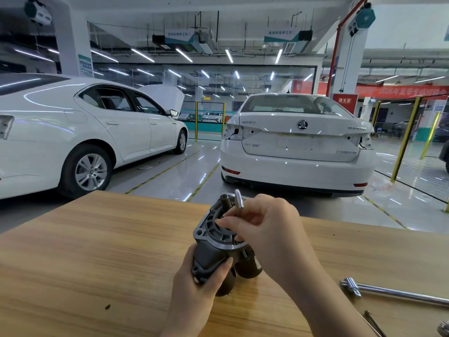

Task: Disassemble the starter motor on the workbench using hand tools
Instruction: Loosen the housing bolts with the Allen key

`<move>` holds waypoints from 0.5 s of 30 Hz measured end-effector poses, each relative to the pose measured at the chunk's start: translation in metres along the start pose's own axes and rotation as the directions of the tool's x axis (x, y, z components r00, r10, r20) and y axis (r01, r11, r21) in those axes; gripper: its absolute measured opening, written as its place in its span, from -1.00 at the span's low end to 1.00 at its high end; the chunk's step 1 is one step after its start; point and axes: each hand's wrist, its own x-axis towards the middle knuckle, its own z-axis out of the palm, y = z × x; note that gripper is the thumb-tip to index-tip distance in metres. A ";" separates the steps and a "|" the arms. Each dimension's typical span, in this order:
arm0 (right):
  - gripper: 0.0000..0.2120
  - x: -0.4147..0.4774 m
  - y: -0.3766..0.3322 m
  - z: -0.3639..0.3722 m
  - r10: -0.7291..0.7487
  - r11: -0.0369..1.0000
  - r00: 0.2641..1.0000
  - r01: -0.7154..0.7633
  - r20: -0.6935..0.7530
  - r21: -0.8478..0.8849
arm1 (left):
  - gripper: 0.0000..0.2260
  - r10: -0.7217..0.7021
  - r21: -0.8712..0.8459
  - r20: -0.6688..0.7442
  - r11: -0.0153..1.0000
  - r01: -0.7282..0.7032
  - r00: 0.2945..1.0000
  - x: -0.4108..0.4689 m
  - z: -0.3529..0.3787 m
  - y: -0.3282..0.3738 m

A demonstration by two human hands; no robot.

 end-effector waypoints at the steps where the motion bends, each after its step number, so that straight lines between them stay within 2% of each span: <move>1: -0.84 0.000 0.000 0.000 0.003 1.000 1.000 -0.003 -0.003 0.005 | -0.46 0.002 -0.003 -0.005 1.000 -0.002 1.000 0.000 0.000 0.000; 6: -0.70 0.000 0.002 -0.001 0.016 1.000 0.998 -0.017 -0.058 -0.016 | -0.46 0.018 -0.001 -0.014 1.000 -0.019 1.000 0.000 0.001 0.000; 11: -0.76 0.000 0.002 0.000 0.014 0.998 0.999 -0.012 -0.034 0.066 | -0.44 0.028 0.009 -0.014 1.000 -0.028 1.000 0.000 0.001 -0.002; 15: -0.79 -0.001 0.001 0.004 0.005 0.999 1.000 -0.006 0.014 0.054 | -0.44 0.035 0.016 -0.019 0.999 -0.035 0.999 0.000 0.001 -0.005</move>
